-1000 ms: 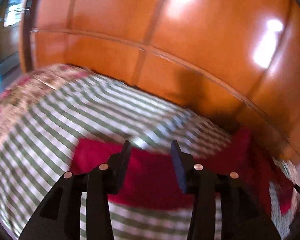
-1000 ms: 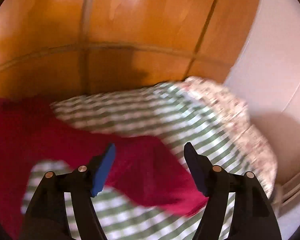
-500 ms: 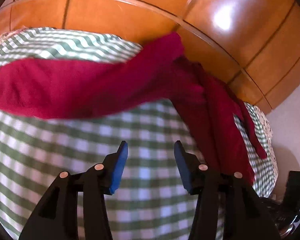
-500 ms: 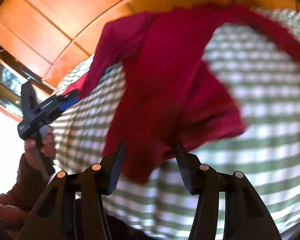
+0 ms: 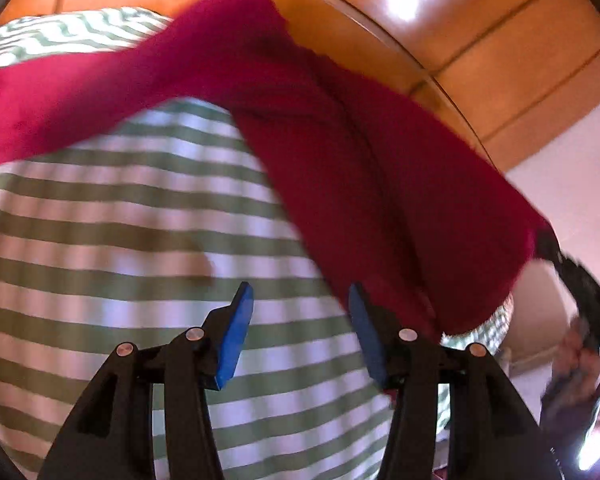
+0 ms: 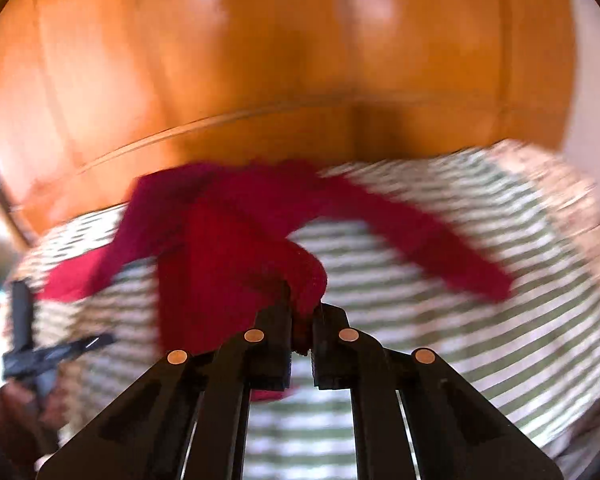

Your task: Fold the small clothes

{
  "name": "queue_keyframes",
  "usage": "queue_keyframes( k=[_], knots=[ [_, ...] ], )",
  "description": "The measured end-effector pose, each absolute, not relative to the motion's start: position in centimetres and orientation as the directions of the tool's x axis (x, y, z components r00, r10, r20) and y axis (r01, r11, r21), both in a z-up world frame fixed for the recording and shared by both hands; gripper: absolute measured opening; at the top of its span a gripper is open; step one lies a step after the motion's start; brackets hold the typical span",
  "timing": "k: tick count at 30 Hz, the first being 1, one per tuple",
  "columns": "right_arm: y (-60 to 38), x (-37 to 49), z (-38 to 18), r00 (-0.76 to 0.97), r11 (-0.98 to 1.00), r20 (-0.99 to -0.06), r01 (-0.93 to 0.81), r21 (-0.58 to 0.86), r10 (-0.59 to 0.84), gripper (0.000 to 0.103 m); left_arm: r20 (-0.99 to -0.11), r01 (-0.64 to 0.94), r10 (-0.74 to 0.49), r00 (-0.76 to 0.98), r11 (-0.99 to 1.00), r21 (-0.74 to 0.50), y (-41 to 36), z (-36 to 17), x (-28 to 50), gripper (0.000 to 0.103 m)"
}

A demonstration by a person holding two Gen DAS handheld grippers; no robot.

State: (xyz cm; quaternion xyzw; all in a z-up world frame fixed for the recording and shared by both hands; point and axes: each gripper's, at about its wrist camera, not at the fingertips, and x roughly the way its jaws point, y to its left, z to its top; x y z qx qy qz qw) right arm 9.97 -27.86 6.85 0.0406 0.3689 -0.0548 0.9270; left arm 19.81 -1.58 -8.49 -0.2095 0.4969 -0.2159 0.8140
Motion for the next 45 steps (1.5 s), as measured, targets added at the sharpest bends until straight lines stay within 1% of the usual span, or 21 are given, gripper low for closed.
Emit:
queue_keyframes(
  k=[3, 7, 8, 9, 10, 13, 15, 18, 20, 23, 27, 31, 34, 36, 37, 38, 40, 41, 42, 44, 45],
  knots=[
    [-29.8, 11.6, 6.5, 0.707, 0.978, -0.683, 0.204, -0.052, -0.184, 0.006, -0.722, 0.149, -0.59, 0.363, 0.801, -0.58, -4.2, -9.4, 20.4, 0.047],
    [-31.3, 13.9, 4.8, 0.675, 0.963, -0.694, 0.25, -0.105, -0.251, 0.006, -0.717, 0.139, -0.603, 0.351, 0.79, -0.596, -7.1, -10.0, 21.5, 0.047],
    [-31.6, 13.9, 4.3, 0.671, 0.961, -0.695, 0.254, -0.111, -0.258, 0.006, -0.721, 0.136, -0.597, 0.352, 0.795, -0.591, -7.5, -10.2, 21.7, 0.041],
    [-32.0, 13.9, 3.9, 0.666, 0.959, -0.697, 0.258, -0.116, -0.264, 0.006, -0.728, 0.135, -0.59, 0.35, 0.801, -0.584, -7.8, -10.3, 21.9, 0.031],
    [-32.1, 14.0, 3.8, 0.664, 0.959, -0.699, 0.26, -0.116, -0.265, 0.006, -0.734, 0.142, -0.591, 0.334, 0.802, -0.581, -8.2, -10.5, 22.1, 0.008],
    [-31.8, 13.5, 3.9, 0.673, 0.96, -0.691, 0.252, -0.122, -0.264, 0.006, -0.717, 0.155, -0.612, 0.334, 0.786, -0.598, -7.2, -9.9, 21.9, 0.005],
    [-31.9, 12.4, 4.5, 0.682, 0.962, -0.683, 0.242, -0.127, -0.262, 0.006, -0.691, 0.175, -0.631, 0.353, 0.77, -0.614, -5.1, -8.4, 21.0, 0.005],
    [-31.1, 10.2, 5.8, 0.692, 0.97, -0.682, 0.21, -0.125, -0.237, 0.006, -0.674, 0.205, -0.63, 0.386, 0.771, -0.603, -1.9, -6.0, 19.6, 0.005],
    [-30.0, 8.9, 5.9, 0.686, 0.976, -0.696, 0.175, -0.127, -0.214, 0.006, -0.677, 0.217, -0.609, 0.412, 0.788, -0.577, 1.3, -4.4, 17.9, 0.004],
    [-27.8, 5.7, 4.3, 0.649, 0.991, -0.749, 0.085, -0.106, -0.136, 0.006, -0.693, 0.204, -0.563, 0.45, 0.821, -0.534, 5.5, -2.9, 15.7, 0.004],
    [-24.4, 1.8, 0.3, 0.558, 0.997, -0.828, -0.02, -0.075, -0.051, 0.006, -0.737, 0.137, -0.494, 0.462, 0.86, -0.491, 9.8, -3.7, 13.1, 0.004],
    [-22.0, -1.3, -4.6, 0.425, 0.998, -0.905, -0.061, -0.004, 0.022, 0.006, -0.808, 0.054, -0.403, 0.429, 0.905, -0.423, 11.3, -7.0, 11.8, 0.003],
    [-20.7, -2.9, -6.1, 0.37, 0.996, -0.928, -0.086, 0.019, 0.05, 0.005, -0.825, 0.019, -0.377, 0.42, 0.913, -0.408, 11.7, -8.8, 11.4, 0.004],
    [-20.4, -3.4, -5.9, 0.367, 0.995, -0.93, -0.104, -0.002, 0.036, 0.005, -0.82, -0.001, -0.38, 0.428, 0.907, -0.421, 12.2, -9.1, 11.5, 0.006],
    [-20.5, -3.3, -5.8, 0.365, 0.994, -0.93, -0.107, 0.002, 0.041, 0.005, -0.814, -0.028, -0.382, 0.437, 0.899, -0.437, 12.8, -9.2, 11.7, 0.012],
    [-20.8, -3.1, -5.3, 0.364, 0.993, -0.93, -0.113, 0.016, 0.056, 0.005, -0.808, -0.055, -0.383, 0.447, 0.89, -0.453, 13.9, -9.3, 11.7, 0.028],
    [-20.9, -2.7, -4.5, 0.373, 0.991, -0.925, -0.13, 0.024, 0.071, 0.007, -0.798, -0.123, -0.353, 0.488, 0.877, -0.464, 15.7, -9.2, 11.9, 0.043],
    [-21.2, -2.4, -3.7, 0.389, 0.991, -0.919, -0.135, 0.015, 0.067, 0.018, -0.796, -0.152, -0.328, 0.508, 0.876, -0.458, 16.6, -9.1, 12.1, 0.045],
    [-21.6, -2.1, -3.2, 0.408, 0.991, -0.911, -0.132, 0.004, 0.058, 0.037, -0.798, -0.183, -0.302, 0.521, 0.874, -0.451, 17.6, -9.3, 12.4, 0.046],
    [-22.1, -1.2, -1.8, 0.462, 0.994, -0.886, -0.106, -0.022, 0.03, 0.06, -0.803, -0.276, -0.238, 0.547, 0.854, -0.441, 20.3, -9.3, 12.9, 0.047],
    [-22.2, -0.7, -1.1, 0.488, 0.995, -0.873, -0.094, -0.035, 0.015, 0.061, -0.805, -0.332, -0.194, 0.561, 0.838, -0.434, 22.0, -9.4, 13.3, 0.049]
  ],
)
